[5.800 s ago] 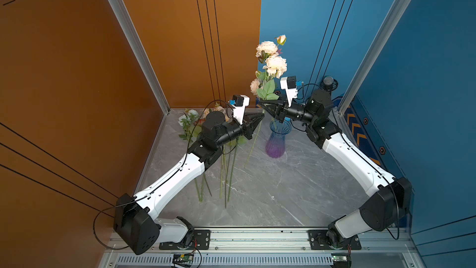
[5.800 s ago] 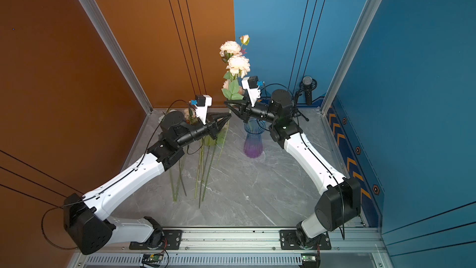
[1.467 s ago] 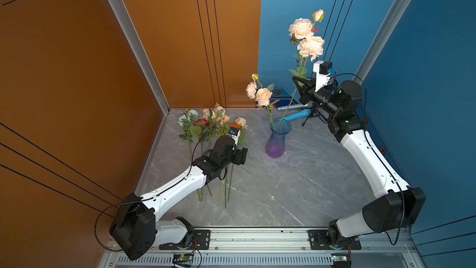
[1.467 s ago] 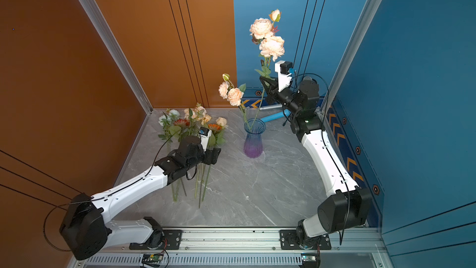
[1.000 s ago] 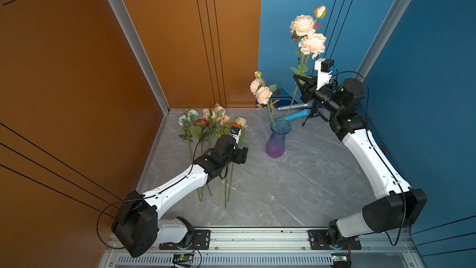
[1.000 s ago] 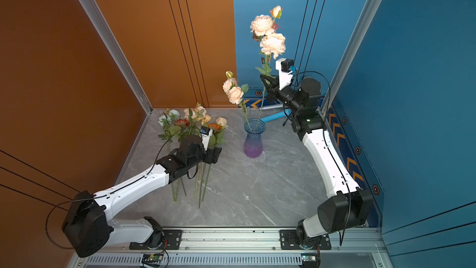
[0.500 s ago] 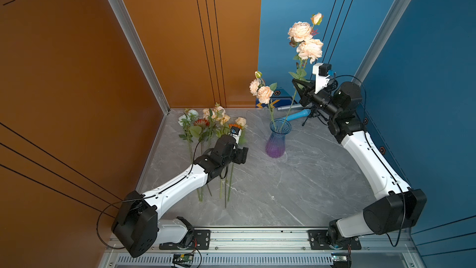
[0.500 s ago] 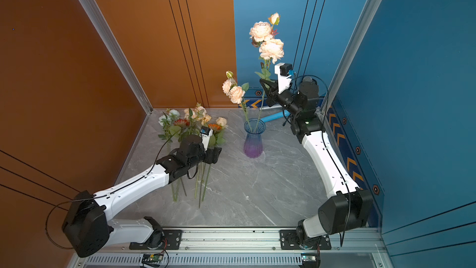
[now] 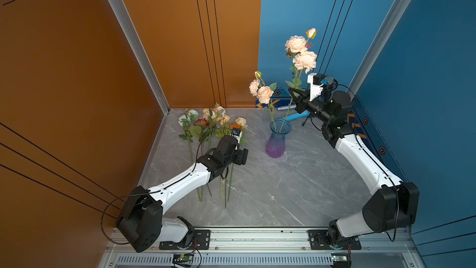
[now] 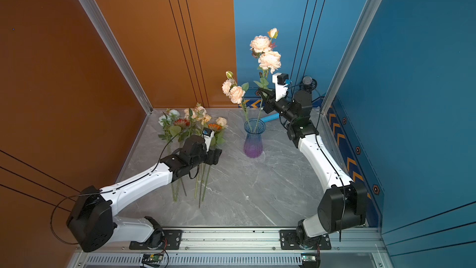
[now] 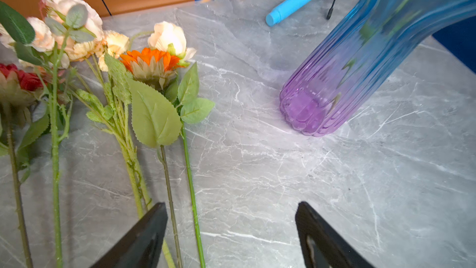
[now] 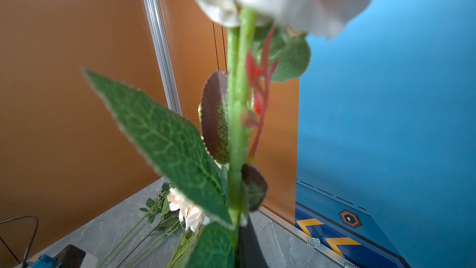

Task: Place the pink flowers into the vase
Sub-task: Place the flower in the vase.

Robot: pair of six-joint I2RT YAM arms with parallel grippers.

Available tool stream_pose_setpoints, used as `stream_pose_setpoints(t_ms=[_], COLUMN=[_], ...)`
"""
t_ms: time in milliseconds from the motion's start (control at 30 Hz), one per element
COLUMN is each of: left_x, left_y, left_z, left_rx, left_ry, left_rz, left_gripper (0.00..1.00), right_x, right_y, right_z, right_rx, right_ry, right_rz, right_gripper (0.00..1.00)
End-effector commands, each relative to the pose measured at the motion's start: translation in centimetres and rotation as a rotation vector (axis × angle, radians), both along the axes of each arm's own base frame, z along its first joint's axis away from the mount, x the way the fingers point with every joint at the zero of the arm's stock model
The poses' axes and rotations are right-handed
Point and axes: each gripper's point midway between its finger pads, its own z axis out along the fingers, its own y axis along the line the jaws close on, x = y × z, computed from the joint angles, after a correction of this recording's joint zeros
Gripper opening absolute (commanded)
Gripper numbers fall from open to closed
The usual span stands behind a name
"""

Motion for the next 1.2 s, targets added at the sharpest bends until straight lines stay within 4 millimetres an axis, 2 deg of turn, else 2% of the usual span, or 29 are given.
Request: stream_pose_setpoints(t_ms=[0, 333, 367, 433, 600, 867, 1000, 1167], left_x=[1.0, 3.5, 4.2, 4.8, 4.7, 5.2, 5.2, 5.0], left_y=[0.2, 1.4, 1.1, 0.9, 0.8, 0.9, 0.9, 0.9], left_z=[-1.5, -6.7, -6.1, -6.3, -7.7, -8.8, -9.4, -10.1], left_rx=[0.028, 0.08, 0.074, 0.072, 0.086, 0.108, 0.121, 0.128], left_ry=[0.046, 0.198, 0.189, 0.198, 0.277, 0.342, 0.36, 0.378], left_rz=[0.013, 0.097, 0.102, 0.102, 0.092, 0.098, 0.096, 0.094], left_gripper=[0.79, 0.76, 0.76, 0.75, 0.71, 0.56, 0.54, 0.51], right_x=[0.4, 1.3, 1.4, 1.5, 1.9, 1.9, 1.6, 1.3], right_y=[0.6, 0.8, 0.8, 0.8, 0.8, 0.9, 0.9, 0.7], right_z=[-0.5, -2.3, -2.4, -2.7, -3.2, -3.3, -3.5, -4.0], right_rx=[0.022, -0.001, -0.002, -0.005, -0.008, -0.002, 0.002, 0.003], right_ry=[-0.012, 0.009, 0.012, 0.017, 0.02, 0.013, 0.012, 0.011], right_rz=[0.009, 0.0, -0.003, -0.004, -0.006, 0.002, 0.004, 0.001], right_gripper=[0.02, 0.12, 0.12, 0.13, 0.14, 0.2, 0.26, 0.27])
